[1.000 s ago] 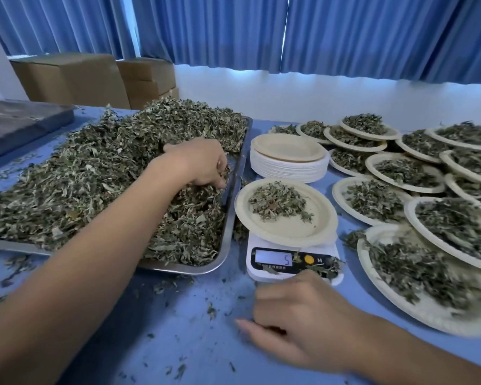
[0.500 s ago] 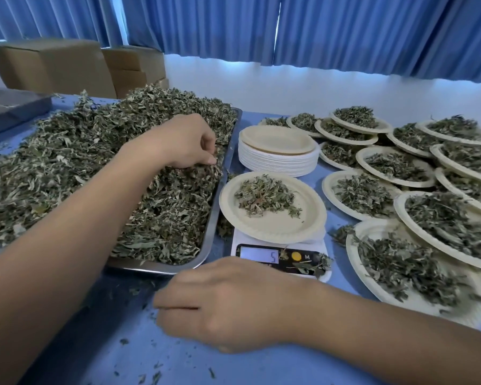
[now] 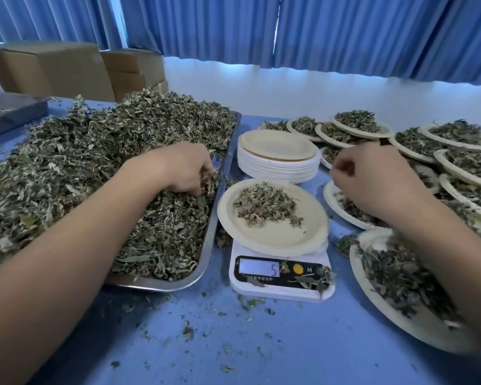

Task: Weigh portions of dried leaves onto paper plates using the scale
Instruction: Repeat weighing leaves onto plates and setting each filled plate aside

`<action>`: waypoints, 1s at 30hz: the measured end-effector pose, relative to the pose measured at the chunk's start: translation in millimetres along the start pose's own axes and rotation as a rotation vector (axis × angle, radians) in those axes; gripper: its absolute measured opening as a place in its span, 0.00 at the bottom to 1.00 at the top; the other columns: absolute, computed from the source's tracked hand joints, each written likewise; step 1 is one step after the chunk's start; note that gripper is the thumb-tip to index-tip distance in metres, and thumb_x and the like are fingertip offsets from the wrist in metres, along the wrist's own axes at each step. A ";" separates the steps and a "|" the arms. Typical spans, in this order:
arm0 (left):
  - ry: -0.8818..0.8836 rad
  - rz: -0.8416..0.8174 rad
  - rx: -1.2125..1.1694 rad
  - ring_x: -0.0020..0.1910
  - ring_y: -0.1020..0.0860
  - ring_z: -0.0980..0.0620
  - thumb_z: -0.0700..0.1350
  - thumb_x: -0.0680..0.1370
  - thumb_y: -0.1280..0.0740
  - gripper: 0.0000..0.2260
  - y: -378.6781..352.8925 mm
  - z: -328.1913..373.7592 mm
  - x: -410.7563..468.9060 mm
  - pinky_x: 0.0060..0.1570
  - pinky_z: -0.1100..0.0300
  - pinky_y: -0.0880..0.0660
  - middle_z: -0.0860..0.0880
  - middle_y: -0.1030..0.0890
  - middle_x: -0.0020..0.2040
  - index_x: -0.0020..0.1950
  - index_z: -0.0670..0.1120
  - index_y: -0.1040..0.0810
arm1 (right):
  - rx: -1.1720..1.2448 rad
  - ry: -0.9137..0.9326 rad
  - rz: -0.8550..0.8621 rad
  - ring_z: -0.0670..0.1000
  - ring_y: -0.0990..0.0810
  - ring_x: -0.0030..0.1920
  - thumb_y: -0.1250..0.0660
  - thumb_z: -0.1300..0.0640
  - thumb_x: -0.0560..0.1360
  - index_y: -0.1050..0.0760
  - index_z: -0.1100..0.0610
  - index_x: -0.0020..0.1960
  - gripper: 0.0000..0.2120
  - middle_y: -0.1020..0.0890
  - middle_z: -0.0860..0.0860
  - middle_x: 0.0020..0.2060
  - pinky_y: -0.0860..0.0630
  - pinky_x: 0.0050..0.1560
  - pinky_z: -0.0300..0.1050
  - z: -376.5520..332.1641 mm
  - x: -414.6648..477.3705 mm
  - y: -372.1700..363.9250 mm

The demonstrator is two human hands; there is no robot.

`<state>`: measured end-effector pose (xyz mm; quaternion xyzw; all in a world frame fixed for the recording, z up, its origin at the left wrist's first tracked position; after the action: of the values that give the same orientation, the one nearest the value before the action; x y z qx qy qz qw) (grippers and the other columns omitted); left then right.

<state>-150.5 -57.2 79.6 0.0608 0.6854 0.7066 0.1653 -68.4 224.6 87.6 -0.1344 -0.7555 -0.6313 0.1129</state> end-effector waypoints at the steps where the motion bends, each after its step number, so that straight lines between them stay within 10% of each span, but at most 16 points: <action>1: -0.005 0.024 -0.017 0.48 0.21 0.46 0.43 0.73 0.23 0.12 0.6 -0.5 0.2 0.44 0.59 0.29 0.49 0.19 0.49 0.55 0.48 0.18 | -0.004 -0.016 -0.035 0.57 0.19 0.39 0.35 0.60 0.77 0.18 0.55 0.43 0.08 0.16 0.54 0.37 0.19 0.44 0.54 6.9 3.2 -5.4; 10: -0.128 0.417 -0.396 0.44 0.21 0.52 0.43 0.71 0.21 0.06 24.7 4.4 -12.5 0.41 0.56 0.25 0.52 0.18 0.41 0.42 0.53 0.15 | 0.052 0.017 -0.350 0.50 0.17 0.43 0.28 0.60 0.76 0.14 0.52 0.42 0.07 0.14 0.49 0.38 0.19 0.49 0.49 13.3 10.2 -27.8; 18: -0.384 0.177 -0.804 0.51 0.17 0.39 0.40 0.70 0.21 0.08 18.2 42.9 -26.3 0.59 0.43 0.21 0.41 0.14 0.47 0.48 0.46 0.14 | -0.023 0.047 -0.513 0.51 0.17 0.37 0.27 0.68 0.71 0.15 0.55 0.39 0.09 0.15 0.51 0.34 0.19 0.42 0.47 5.3 6.8 -26.5; 22: -0.484 -0.036 -0.717 0.48 0.16 0.48 0.51 0.71 0.22 0.12 8.2 51.6 -27.3 0.55 0.55 0.19 0.49 0.13 0.47 0.51 0.47 0.14 | -0.077 0.099 -0.505 0.56 0.16 0.40 0.30 0.67 0.69 0.15 0.58 0.44 0.08 0.14 0.56 0.37 0.17 0.43 0.52 4.5 5.7 -29.9; 26: -0.426 0.139 -0.689 0.44 0.17 0.58 0.60 0.76 0.33 0.15 10.6 41.7 -19.2 0.44 0.61 0.22 0.54 0.14 0.44 0.49 0.50 0.15 | -0.093 0.123 -0.493 0.60 0.18 0.39 0.34 0.66 0.69 0.17 0.64 0.46 0.09 0.15 0.61 0.39 0.22 0.37 0.50 5.8 6.2 -33.2; 30: -0.226 0.100 -0.184 0.47 0.20 0.57 0.55 0.80 0.33 0.09 11.3 12.8 -6.6 0.51 0.56 0.23 0.56 0.17 0.51 0.56 0.52 0.19 | -0.082 0.117 -0.499 0.56 0.18 0.38 0.33 0.66 0.70 0.17 0.61 0.45 0.07 0.15 0.58 0.38 0.18 0.40 0.51 5.8 5.8 -33.1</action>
<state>-142.0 -47.2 92.4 0.1586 0.5907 0.7626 0.2106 -85.3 225.1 57.9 0.0882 -0.7312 -0.6764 -0.0085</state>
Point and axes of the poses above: each hand's wrist, its own x-axis towards the middle knuckle, its own y-axis out of the back of the hand, z = x × y, the point moved 1 cm from there along x, towards the middle knuckle
